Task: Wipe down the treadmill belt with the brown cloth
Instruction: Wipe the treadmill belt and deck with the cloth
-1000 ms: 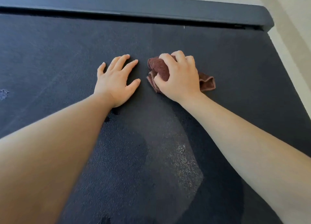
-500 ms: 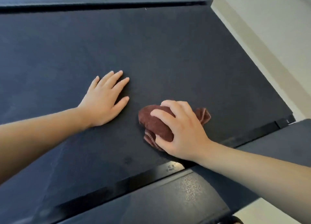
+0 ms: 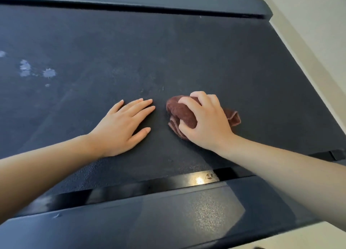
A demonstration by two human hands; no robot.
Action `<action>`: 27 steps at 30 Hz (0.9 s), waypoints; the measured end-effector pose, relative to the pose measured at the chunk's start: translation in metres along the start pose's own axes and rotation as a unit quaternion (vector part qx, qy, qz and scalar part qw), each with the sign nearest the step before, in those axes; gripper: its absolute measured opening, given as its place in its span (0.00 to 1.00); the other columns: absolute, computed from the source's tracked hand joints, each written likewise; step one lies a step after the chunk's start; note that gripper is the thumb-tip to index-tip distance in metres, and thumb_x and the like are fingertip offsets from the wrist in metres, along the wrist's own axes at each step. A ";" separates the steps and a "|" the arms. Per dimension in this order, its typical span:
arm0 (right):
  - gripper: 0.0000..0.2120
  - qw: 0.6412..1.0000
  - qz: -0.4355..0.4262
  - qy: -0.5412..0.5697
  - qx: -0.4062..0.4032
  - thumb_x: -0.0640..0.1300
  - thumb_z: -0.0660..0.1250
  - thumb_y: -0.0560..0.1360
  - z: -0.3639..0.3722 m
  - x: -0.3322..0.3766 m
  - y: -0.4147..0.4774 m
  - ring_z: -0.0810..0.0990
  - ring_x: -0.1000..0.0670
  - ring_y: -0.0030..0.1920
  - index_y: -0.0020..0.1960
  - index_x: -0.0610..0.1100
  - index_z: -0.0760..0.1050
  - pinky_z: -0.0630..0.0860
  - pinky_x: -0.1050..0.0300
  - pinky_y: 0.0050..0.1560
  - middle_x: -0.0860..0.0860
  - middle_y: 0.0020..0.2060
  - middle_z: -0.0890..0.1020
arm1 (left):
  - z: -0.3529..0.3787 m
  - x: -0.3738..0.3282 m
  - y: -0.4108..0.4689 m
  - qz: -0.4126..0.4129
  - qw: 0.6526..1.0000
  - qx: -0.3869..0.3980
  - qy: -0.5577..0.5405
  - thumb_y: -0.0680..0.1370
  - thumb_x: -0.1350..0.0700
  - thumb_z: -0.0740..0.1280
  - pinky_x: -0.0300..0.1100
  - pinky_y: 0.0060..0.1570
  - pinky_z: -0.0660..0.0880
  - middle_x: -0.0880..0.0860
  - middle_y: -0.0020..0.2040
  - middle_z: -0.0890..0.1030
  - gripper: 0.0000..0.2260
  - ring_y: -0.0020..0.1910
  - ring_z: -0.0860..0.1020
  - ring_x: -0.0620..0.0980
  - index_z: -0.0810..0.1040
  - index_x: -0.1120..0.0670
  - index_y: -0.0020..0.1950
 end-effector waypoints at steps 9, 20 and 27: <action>0.21 0.991 -0.133 0.018 0.022 0.55 0.65 0.66 0.002 0.045 -0.067 0.74 0.39 0.55 0.57 0.50 0.77 0.76 0.44 0.45 0.47 0.57 0.77 | -0.003 0.006 -0.021 -0.033 0.999 -0.015 -0.036 0.75 0.39 0.46 0.47 0.73 0.47 0.46 0.76 0.57 0.29 0.76 0.54 0.47 0.60 0.48 0.75; 0.21 0.994 -0.099 0.036 0.014 0.56 0.62 0.67 0.008 0.050 -0.020 0.72 0.41 0.54 0.58 0.50 0.77 0.75 0.44 0.46 0.48 0.57 0.76 | -0.002 0.017 -0.029 -0.077 0.996 -0.021 -0.027 0.75 0.38 0.44 0.52 0.73 0.48 0.46 0.77 0.56 0.29 0.76 0.53 0.48 0.58 0.45 0.75; 0.21 0.985 -0.166 0.040 0.013 0.54 0.65 0.66 0.012 0.063 -0.019 0.74 0.41 0.51 0.57 0.48 0.78 0.76 0.44 0.43 0.47 0.55 0.77 | -0.005 0.035 -0.041 -0.054 0.999 0.003 -0.004 0.76 0.36 0.45 0.55 0.72 0.48 0.45 0.77 0.53 0.27 0.76 0.52 0.47 0.56 0.39 0.74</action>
Point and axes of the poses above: each hand's wrist, its own y-axis towards the middle knuckle, its own z-axis out of the palm, x = y × z, the point moved 9 cm from there along y, towards the middle knuckle
